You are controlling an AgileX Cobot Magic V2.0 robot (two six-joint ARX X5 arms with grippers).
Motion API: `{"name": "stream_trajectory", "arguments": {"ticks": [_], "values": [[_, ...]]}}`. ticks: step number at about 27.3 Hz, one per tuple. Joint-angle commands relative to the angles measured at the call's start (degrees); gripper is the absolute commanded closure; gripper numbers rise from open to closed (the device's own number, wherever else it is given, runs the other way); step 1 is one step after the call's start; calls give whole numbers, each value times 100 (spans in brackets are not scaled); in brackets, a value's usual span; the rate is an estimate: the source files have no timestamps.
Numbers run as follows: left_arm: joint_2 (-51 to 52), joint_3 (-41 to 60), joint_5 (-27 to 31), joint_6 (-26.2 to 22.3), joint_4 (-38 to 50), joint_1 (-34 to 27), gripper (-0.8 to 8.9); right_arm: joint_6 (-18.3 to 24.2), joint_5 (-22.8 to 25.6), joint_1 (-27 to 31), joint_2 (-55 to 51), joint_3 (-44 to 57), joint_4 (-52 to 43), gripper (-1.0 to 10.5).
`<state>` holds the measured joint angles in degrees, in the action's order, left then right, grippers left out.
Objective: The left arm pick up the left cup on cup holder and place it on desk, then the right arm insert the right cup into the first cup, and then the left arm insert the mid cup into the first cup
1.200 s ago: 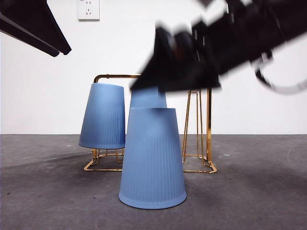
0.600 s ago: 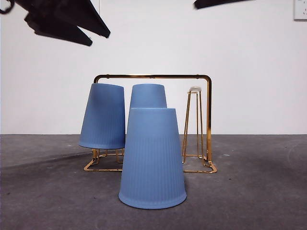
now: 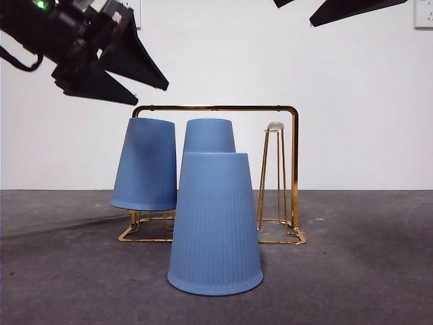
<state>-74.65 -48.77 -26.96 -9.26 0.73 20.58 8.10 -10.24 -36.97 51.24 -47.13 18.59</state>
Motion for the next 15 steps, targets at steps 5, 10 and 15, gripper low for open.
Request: {"name": "stream_trajectory", "arguments": {"ticks": [5, 10, 15], "values": [[-177, 348, -42, 243, 584, -74, 371, 116, 96, -26, 15, -98, -31, 537], [-258, 549, -44, 243, 831, -125, 371, 114, 133, -28, 15, -98, 11, 537], [-363, 638, -44, 251, 1025, -133, 371, 111, 136, -28, 17, -98, 66, 537]]}}
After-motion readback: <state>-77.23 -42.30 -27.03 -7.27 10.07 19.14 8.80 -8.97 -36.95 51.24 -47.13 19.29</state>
